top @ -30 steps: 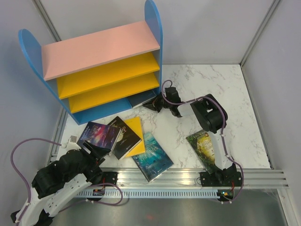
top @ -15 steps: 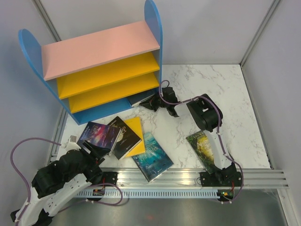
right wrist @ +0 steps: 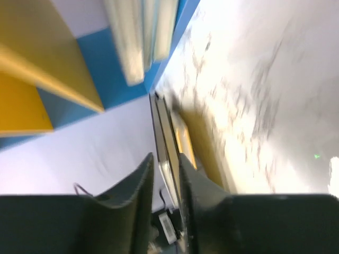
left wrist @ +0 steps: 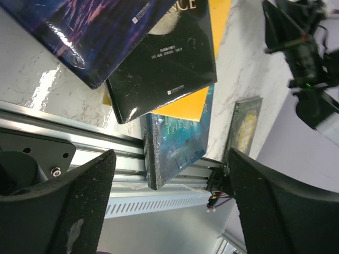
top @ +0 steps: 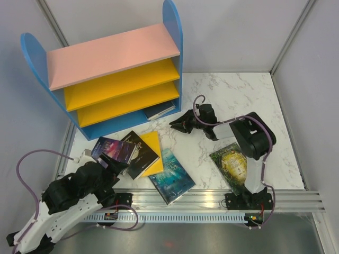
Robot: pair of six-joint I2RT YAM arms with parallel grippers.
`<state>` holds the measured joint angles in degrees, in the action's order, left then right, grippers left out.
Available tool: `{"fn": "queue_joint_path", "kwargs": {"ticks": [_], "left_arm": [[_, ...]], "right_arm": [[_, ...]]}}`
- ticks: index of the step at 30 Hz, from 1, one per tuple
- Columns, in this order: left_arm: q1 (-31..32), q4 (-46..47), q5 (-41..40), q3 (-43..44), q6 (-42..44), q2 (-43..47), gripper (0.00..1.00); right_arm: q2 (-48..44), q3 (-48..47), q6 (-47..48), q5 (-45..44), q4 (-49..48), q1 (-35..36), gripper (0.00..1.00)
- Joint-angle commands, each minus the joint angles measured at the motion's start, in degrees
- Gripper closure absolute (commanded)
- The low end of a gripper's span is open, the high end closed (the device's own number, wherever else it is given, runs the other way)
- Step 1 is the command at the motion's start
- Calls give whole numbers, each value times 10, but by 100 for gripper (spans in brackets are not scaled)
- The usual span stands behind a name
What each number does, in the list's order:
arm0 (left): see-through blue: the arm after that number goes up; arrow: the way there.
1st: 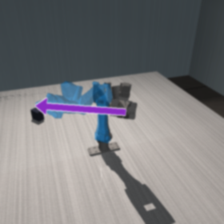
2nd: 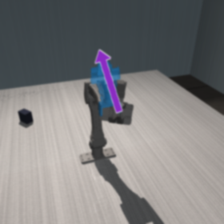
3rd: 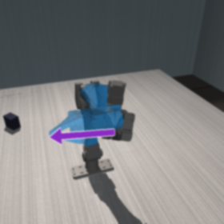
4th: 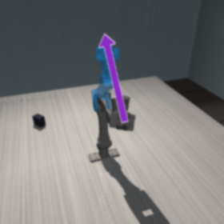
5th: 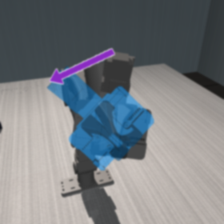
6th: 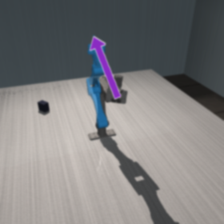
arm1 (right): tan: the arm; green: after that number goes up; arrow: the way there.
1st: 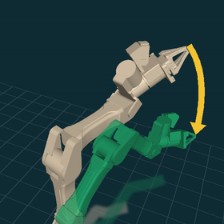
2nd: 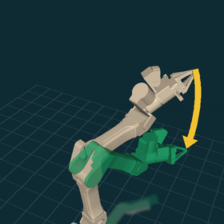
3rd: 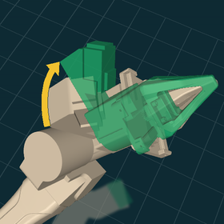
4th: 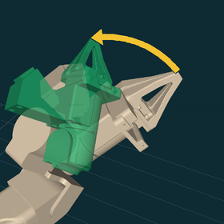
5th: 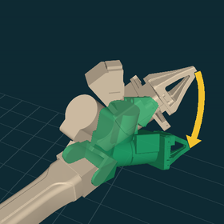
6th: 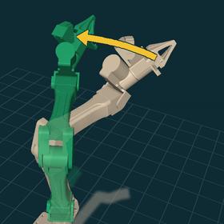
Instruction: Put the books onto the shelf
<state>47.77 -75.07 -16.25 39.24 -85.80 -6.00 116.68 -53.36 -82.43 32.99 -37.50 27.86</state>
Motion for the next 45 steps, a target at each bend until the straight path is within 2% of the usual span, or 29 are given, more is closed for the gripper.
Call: {"fn": "queue_joint_path", "kwargs": {"ticks": [1,2,6,8,11,15,18,24,27,30,36,42,45], "left_arm": [[5,-39,-4,-7,-25,-89,7],[5,-43,-4,-4,-25,-135,1],[5,-32,-8,6,-10,-232,0],[0,20,11,-3,5,-261,0],[-38,74,52,-25,34,-300,0],[-163,111,101,-58,86,-297,0],[-217,134,119,-68,106,-290,0],[-266,114,68,-56,93,-273,0],[-297,121,86,-86,106,-283,0],[-305,141,106,-100,95,-306,0],[-331,130,69,-101,24,-320,0],[-339,125,22,-121,-44,-266,0],[-340,125,13,-114,-50,-298,0]], "right_arm": [[-103,49,76,28,37,-3,68],[-122,61,87,29,55,-3,65],[-213,113,137,31,144,-3,57],[-261,131,171,30,181,-3,57],[-317,142,217,26,254,-5,57],[-368,164,240,25,310,-10,57],[-403,179,242,29,324,-11,57],[-445,197,249,35,354,-10,59],[-465,203,254,35,372,-11,60],[-486,206,266,32,406,-11,60],[-520,209,290,28,453,-11,61],[-537,210,309,23,490,-11,64],[-537,212,317,22,502,-11,64]]}}
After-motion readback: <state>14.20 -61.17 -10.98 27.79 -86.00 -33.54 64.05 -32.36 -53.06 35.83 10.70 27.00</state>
